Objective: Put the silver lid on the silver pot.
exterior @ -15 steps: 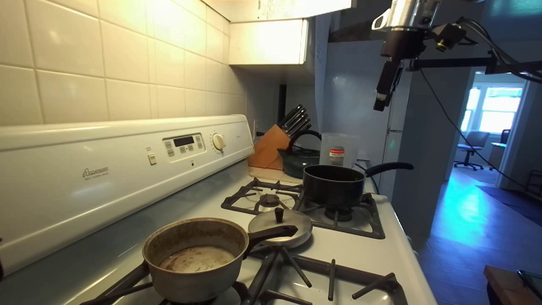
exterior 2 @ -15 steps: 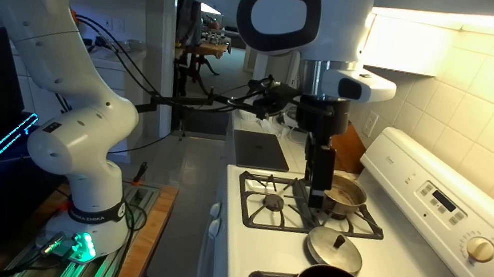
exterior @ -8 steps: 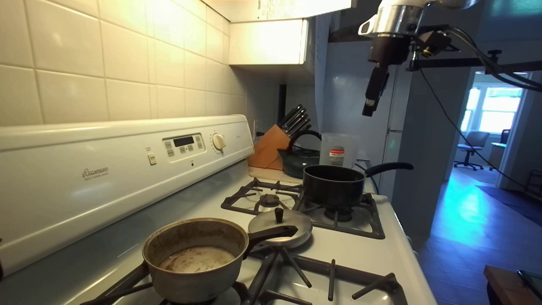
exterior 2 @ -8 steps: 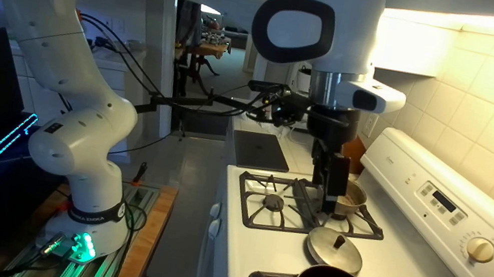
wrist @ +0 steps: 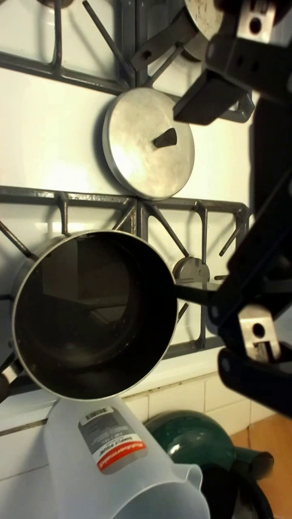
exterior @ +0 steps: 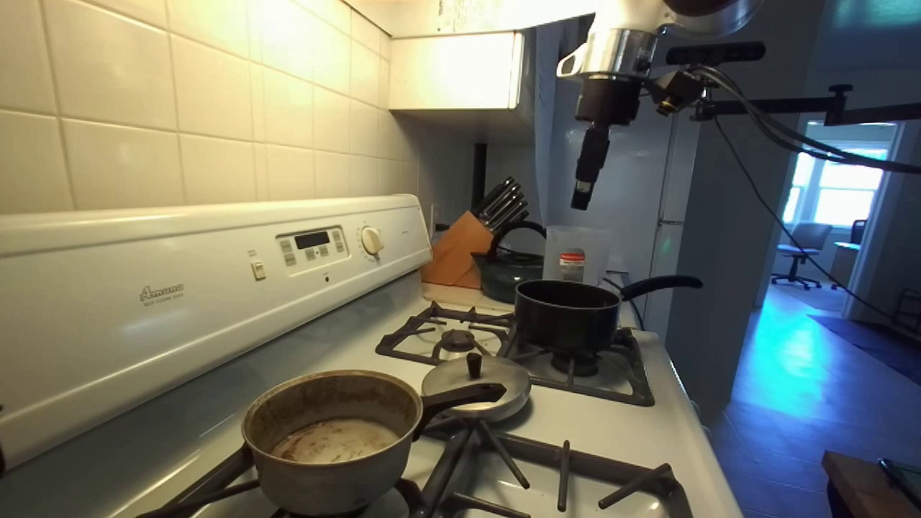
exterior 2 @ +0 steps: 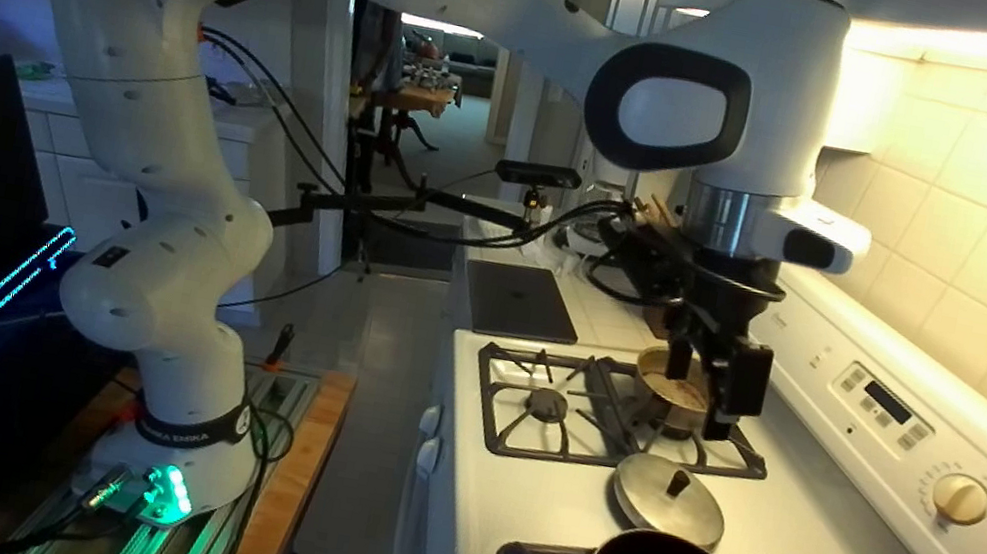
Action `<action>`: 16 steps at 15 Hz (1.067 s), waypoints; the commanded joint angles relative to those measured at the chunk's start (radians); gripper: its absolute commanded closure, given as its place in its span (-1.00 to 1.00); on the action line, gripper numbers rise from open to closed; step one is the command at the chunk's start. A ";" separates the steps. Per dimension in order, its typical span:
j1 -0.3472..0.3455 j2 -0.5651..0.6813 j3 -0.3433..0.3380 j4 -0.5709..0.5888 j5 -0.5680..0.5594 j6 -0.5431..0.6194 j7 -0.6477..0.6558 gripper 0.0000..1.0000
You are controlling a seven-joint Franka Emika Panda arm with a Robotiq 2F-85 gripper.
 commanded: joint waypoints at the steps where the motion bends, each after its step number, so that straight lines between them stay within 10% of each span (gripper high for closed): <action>1: 0.019 0.093 0.001 0.085 0.057 -0.018 -0.063 -1.00; 16: 0.052 0.255 0.056 0.198 0.054 -0.042 0.247 -1.00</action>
